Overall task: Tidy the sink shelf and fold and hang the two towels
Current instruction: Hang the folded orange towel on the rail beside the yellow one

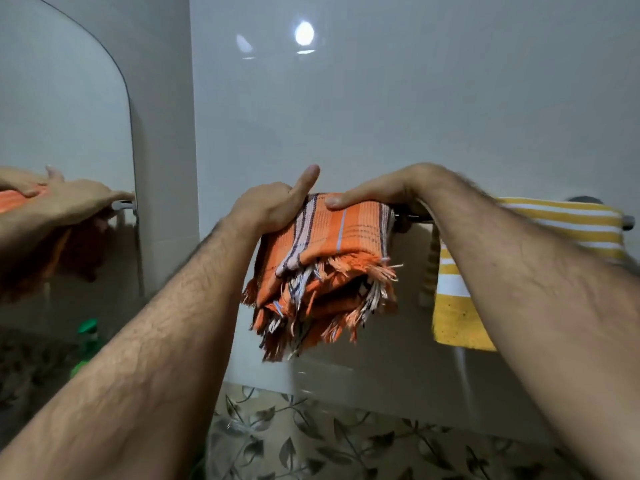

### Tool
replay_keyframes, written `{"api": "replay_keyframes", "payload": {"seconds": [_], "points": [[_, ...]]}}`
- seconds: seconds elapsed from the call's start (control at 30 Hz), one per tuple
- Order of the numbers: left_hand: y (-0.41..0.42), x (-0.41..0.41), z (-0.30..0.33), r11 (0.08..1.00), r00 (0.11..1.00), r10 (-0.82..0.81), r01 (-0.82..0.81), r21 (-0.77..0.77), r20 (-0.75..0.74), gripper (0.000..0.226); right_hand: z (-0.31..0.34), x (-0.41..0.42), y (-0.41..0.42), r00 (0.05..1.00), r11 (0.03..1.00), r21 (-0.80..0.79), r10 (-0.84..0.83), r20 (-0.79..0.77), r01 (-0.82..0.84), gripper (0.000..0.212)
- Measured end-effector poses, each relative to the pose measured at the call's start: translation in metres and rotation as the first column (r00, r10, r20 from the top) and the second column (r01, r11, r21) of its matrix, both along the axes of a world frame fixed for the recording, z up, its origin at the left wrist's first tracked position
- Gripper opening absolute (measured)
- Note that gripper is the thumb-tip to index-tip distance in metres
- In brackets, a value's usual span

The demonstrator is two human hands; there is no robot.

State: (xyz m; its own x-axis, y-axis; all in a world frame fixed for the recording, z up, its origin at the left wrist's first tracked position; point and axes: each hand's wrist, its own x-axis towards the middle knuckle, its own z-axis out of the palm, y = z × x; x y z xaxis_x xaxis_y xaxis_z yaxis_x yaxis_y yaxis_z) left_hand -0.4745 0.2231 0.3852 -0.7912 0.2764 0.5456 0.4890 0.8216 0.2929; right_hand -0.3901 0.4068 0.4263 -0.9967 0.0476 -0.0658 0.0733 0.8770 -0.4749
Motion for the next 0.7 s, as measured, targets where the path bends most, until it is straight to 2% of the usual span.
{"api": "replay_keyframes", "payload": {"seconds": [0.07,0.13,0.2,0.27,0.33,0.37,0.4,0.47,0.5,0.53,0.57,0.6,0.63,0.7], "points": [[-0.001,0.0,-0.002,1.0,1.0,-0.012,0.012,-0.008,-0.019,0.096,-0.002,0.001,0.0,1.0,1.0,0.007,0.016,0.001,-0.016,0.058],[-0.001,0.0,-0.008,0.999,0.998,-0.026,0.027,0.016,-0.057,0.085,-0.005,0.004,-0.001,0.997,0.998,0.049,0.035,-0.072,-0.032,0.059],[-0.003,-0.001,-0.017,0.991,0.989,-0.033,0.051,0.121,-0.147,0.071,-0.011,0.006,-0.004,0.968,0.989,0.135,0.09,-0.234,-0.059,0.056],[-0.004,0.001,-0.033,0.957,0.96,-0.024,0.103,0.273,-0.279,0.065,-0.021,0.007,-0.006,0.887,0.962,0.271,0.119,-0.446,0.007,0.059],[-0.003,0.009,-0.056,0.878,0.894,0.08,0.146,0.455,-0.44,0.065,-0.038,0.008,-0.007,0.734,0.906,0.387,0.144,-0.664,0.173,0.07],[-0.001,0.015,-0.068,0.815,0.864,0.155,0.163,0.556,-0.48,0.062,-0.05,0.01,-0.007,0.624,0.883,0.397,0.168,-0.763,0.248,0.075],[0.002,0.022,-0.078,0.748,0.865,0.21,0.158,0.645,-0.456,0.059,-0.065,0.013,-0.007,0.489,0.878,0.372,0.191,-0.851,0.303,0.076],[0.011,0.032,-0.093,0.625,0.952,0.169,0.098,0.774,-0.257,0.061,-0.098,0.021,-0.012,0.174,0.9,0.237,0.184,-0.967,0.366,0.068],[0.016,0.03,-0.098,0.568,0.989,0.061,0.075,0.82,-0.133,0.069,-0.115,0.023,-0.016,0.054,0.921,0.15,0.139,-0.989,0.359,0.063],[0.018,0.03,-0.099,0.502,0.994,-0.1,0.091,0.86,-0.047,0.081,-0.132,0.023,-0.02,0.0,0.942,0.062,0.066,-0.998,0.329,0.062],[0.019,0.026,-0.101,0.427,0.964,-0.263,0.141,0.893,-0.027,0.092,-0.147,0.022,-0.023,0.012,0.958,-0.037,-0.042,-0.999,0.284,0.064],[0.017,0.022,-0.102,0.386,0.92,-0.39,0.194,0.902,-0.031,0.097,-0.158,0.019,-0.027,0.067,0.96,-0.157,-0.176,-0.982,0.232,0.069],[0.015,0.019,-0.103,0.389,0.877,-0.478,0.258,0.884,-0.045,0.093,-0.163,0.017,-0.03,0.157,0.943,-0.284,-0.311,-0.937,0.174,0.076],[0.013,0.021,-0.1,0.394,0.807,-0.583,0.381,0.837,-0.093,0.075,-0.158,0.014,-0.026,0.447,0.858,-0.513,-0.468,-0.763,0.022,0.089]]}}
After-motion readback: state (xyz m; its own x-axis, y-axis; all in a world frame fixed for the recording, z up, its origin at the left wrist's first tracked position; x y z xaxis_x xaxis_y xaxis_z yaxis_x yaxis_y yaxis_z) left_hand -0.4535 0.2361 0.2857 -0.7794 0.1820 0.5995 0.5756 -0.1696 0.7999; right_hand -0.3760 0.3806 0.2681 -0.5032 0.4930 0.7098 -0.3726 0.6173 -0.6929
